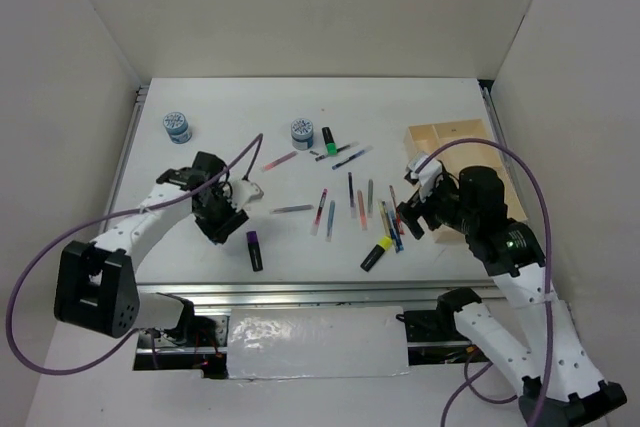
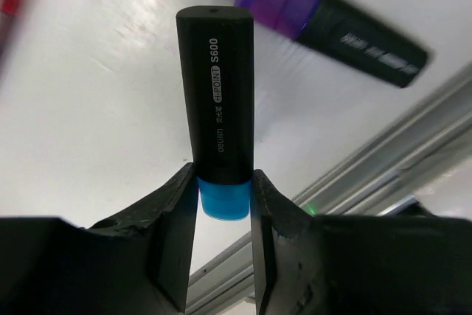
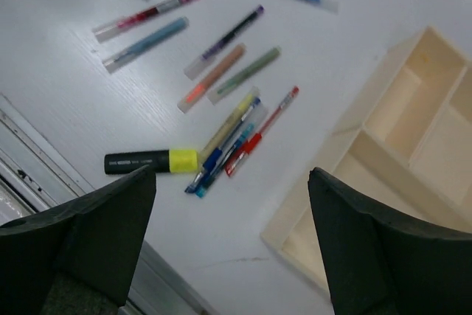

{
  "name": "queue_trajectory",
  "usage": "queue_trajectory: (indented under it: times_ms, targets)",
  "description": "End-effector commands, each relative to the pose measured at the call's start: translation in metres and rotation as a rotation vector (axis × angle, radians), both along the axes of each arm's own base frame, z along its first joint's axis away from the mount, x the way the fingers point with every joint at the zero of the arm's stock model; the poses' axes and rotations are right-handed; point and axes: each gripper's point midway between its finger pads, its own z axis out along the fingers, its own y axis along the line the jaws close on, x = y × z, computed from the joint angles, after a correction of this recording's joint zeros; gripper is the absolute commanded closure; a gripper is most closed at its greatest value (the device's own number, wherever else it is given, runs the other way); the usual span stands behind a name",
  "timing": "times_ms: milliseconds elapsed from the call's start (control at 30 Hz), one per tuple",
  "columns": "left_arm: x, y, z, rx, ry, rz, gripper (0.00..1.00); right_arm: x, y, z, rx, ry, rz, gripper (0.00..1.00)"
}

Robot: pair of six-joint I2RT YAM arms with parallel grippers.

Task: Sort the stationery into containers
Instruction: Pick up the pen from the center of the board.

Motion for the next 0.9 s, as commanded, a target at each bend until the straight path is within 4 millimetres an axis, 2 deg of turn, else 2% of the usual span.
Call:
queue_trajectory:
  times_ms: [0,67,133,167,200,233,267,300,400,467,600,700,867]
  targets:
    - [0.015,-0.033,0.068,-0.179,-0.094,-0.031,0.89,0.005,0.033,0.058,0.010,-0.224,0.134,0.14]
    - [0.018,-0.044,0.099,-0.236,-0.094,-0.012,0.90,0.008,0.054,0.068,-0.024,-0.278,0.210,0.23]
    - [0.013,-0.060,0.115,-0.317,-0.054,-0.006,0.90,-0.001,0.086,0.089,-0.025,-0.352,0.328,0.28]
    - [0.014,-0.067,0.126,-0.349,-0.041,-0.009,0.90,0.001,0.100,0.088,-0.048,-0.355,0.371,0.29]
    - [0.006,-0.071,0.129,-0.369,-0.002,-0.003,0.90,-0.011,0.120,0.100,-0.045,-0.397,0.449,0.29]
    - [0.002,-0.081,0.135,-0.419,0.026,-0.007,0.90,-0.013,0.132,0.105,-0.073,-0.433,0.499,0.29]
    - [0.000,-0.086,0.140,-0.447,0.044,-0.011,0.90,-0.013,0.148,0.101,-0.105,-0.438,0.544,0.29]
    - [-0.005,-0.090,0.142,-0.471,0.072,-0.011,0.90,-0.017,0.159,0.108,-0.115,-0.475,0.578,0.29]
    - [-0.012,-0.109,0.158,-0.569,0.121,-0.032,0.91,-0.042,0.205,0.112,-0.188,-0.649,0.758,0.29]
    - [-0.013,-0.115,0.164,-0.592,0.140,-0.045,0.90,-0.046,0.223,0.099,-0.245,-0.666,0.802,0.29]
    - [-0.019,-0.127,0.171,-0.620,0.184,-0.067,0.90,-0.052,0.248,0.091,-0.258,-0.669,0.869,0.28]
    - [-0.027,-0.140,0.167,-0.614,0.227,-0.099,0.90,-0.053,0.263,0.075,-0.307,-0.683,0.910,0.28]
    - [-0.033,-0.152,0.165,-0.633,0.278,-0.111,0.90,-0.054,0.272,0.062,-0.354,-0.676,0.954,0.29]
